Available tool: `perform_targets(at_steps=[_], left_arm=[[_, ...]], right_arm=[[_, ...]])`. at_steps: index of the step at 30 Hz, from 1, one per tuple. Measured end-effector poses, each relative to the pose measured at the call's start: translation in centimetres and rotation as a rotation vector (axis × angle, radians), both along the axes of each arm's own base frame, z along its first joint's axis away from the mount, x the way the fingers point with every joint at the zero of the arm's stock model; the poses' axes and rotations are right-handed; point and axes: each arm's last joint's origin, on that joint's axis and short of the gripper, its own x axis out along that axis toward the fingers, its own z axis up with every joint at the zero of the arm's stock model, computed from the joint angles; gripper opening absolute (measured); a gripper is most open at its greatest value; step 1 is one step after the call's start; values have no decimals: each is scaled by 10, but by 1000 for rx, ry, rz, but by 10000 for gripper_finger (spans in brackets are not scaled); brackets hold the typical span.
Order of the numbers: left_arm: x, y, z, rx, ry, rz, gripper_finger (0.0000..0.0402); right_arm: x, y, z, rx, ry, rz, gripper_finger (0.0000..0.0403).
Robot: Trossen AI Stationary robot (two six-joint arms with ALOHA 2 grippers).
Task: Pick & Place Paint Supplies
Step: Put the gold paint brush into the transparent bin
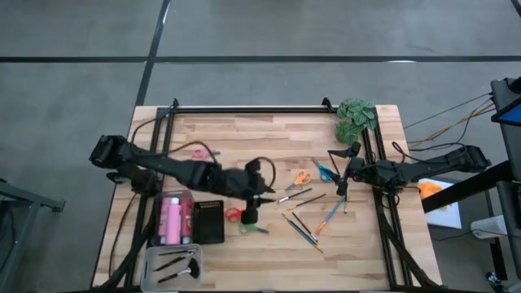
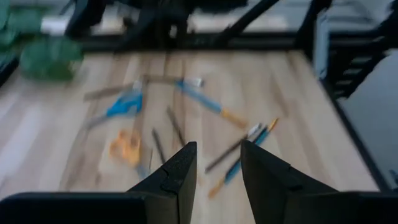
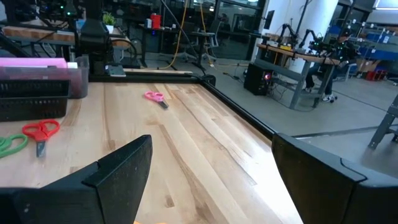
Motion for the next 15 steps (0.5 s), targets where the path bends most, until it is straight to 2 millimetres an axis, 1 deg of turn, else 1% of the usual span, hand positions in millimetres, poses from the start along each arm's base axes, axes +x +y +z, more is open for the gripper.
perform_targets(at_steps=[3,5,8,10,13,15], left_arm=[[6,8,7,28,-86,-70,127],[9,10,12,43,-145,-122,127],[10,7,17,42,-203,-213,127],[9,4,17,31,-206,-260,127],[8,-1,16,25,-225,-283,127],[9,-2,13,25,-280,-286,127]], right_arm=[[0,0,0,-1,0,-1,329],[0,0,0,1,0,0,329],[0,0,0,0,0,0,329],[0,0,0,2,-1,-1,329],[0,0,0,-1,0,0,329],[0,0,0,2,-1,0,329]])
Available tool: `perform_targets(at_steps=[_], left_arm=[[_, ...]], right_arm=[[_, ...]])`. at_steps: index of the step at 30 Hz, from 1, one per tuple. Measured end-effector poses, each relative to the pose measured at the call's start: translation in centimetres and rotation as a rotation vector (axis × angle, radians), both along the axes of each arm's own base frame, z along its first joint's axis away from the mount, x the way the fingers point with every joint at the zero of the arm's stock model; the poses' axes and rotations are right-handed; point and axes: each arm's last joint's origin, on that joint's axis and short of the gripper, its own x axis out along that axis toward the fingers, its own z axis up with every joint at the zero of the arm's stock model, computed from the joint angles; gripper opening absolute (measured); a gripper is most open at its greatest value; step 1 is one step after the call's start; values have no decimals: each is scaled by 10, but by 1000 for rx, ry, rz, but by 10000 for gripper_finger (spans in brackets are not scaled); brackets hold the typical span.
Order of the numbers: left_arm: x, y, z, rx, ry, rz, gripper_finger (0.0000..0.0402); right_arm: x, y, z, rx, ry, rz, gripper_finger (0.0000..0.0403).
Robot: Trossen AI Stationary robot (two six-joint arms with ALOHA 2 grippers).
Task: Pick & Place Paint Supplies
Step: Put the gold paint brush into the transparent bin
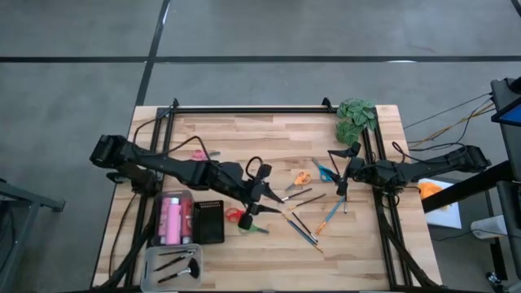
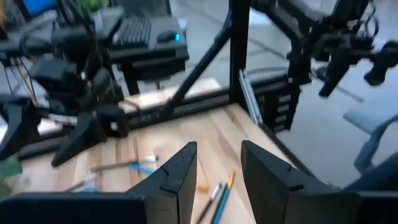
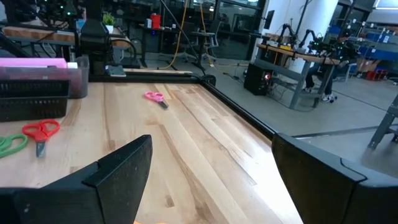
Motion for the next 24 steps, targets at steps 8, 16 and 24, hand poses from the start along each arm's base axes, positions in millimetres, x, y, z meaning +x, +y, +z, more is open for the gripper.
perform_targets(at_steps=[8,16,24], left_arm=[[-14,10,-29,-45,-228,20,127],[-32,21,-45,-50,-211,71,127],[-35,21,-48,-98,-152,81,127]], right_arm=[[0,0,0,0,0,0,329],[0,0,0,-2,1,0,329],[0,0,0,-2,1,0,329]])
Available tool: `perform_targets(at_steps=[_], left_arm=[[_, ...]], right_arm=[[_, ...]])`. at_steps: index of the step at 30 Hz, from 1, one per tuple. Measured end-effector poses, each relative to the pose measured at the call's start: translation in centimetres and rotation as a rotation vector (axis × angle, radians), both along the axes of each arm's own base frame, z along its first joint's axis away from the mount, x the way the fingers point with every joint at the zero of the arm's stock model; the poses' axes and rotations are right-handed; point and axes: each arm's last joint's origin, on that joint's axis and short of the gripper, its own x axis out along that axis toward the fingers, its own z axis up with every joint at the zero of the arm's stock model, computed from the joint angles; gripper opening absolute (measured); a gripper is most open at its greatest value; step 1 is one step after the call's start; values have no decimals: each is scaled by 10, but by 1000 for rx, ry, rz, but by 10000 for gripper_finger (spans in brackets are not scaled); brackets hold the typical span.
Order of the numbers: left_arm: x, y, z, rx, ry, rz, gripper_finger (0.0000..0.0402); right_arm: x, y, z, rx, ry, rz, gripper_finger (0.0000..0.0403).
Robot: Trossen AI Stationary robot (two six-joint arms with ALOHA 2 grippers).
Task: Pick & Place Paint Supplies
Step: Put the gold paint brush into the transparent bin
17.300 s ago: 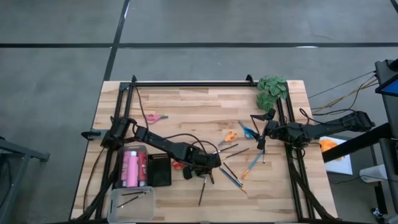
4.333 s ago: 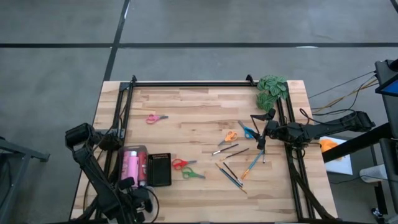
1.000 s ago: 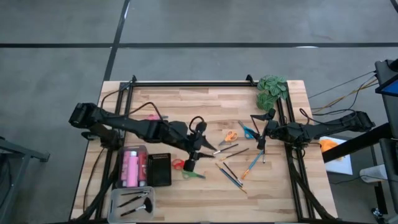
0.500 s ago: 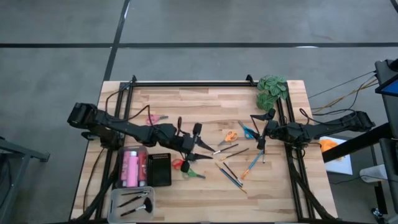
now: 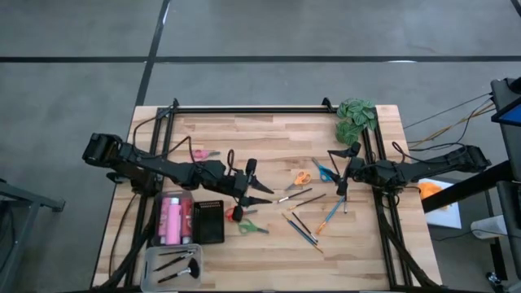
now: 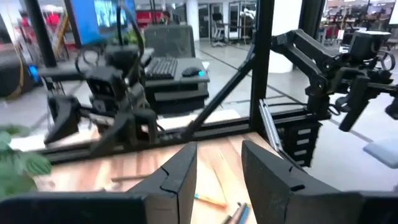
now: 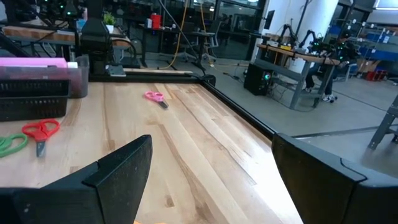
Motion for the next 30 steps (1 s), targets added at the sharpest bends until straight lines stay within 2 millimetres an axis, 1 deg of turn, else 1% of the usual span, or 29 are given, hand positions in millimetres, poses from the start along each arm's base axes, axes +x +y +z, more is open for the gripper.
perform_targets(at_steps=[7,20,24,28,30], left_arm=[[-1,0,-7,-20,82,4,127],[-2,0,-13,-11,139,5,127],[-2,0,-13,-11,139,6,127],[-2,0,-13,-10,140,6,127],[-2,0,-13,-10,140,6,127]], right_arm=[[0,0,0,1,-1,-1,329],[0,0,0,0,-2,-4,329],[-1,-2,1,-68,20,-82,329],[-1,-3,1,-140,57,-81,329],[-1,-2,1,-143,58,-80,329]])
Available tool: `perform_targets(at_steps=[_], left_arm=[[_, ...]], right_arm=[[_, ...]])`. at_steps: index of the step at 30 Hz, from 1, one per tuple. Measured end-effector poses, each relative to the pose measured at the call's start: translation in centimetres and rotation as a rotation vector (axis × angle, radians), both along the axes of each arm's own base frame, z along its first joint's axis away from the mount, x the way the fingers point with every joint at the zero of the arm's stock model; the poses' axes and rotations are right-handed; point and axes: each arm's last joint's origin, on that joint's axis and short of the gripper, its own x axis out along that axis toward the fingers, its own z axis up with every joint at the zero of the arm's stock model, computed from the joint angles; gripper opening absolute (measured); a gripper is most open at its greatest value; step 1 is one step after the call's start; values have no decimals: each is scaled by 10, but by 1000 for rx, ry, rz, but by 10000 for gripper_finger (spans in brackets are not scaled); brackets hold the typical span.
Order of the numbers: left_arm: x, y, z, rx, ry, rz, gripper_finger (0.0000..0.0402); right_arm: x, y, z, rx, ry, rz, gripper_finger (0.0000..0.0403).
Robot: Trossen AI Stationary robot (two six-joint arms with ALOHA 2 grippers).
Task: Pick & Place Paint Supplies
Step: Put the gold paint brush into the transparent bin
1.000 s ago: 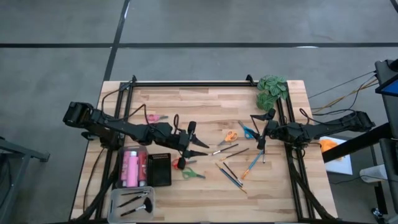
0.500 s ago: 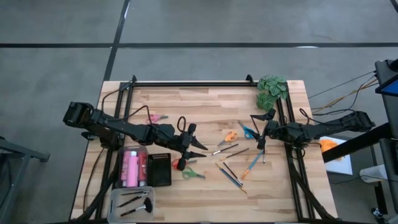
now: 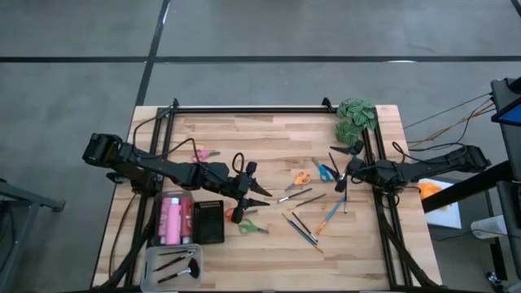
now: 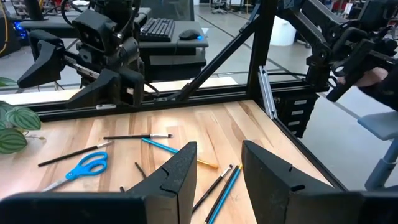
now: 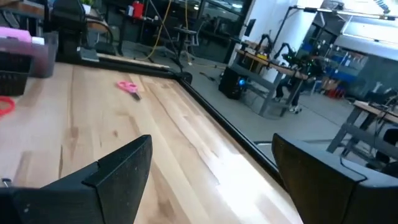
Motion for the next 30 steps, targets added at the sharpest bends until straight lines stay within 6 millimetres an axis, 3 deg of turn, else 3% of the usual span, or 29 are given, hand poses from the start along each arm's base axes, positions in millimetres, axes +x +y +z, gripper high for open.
perform_targets(at_steps=[5,10,17,19,30], left_arm=[[0,0,0,0,0,0,127],[0,0,0,0,0,1,127],[0,0,-1,1,6,4,127],[0,0,-2,4,21,4,127],[-2,0,-7,12,71,4,127]], right_arm=[[0,0,0,78,-42,-7,329],[0,-1,8,306,-240,-8,329],[0,-1,11,212,-223,-3,329],[0,0,13,255,-259,11,329],[5,13,25,515,-311,492,329]])
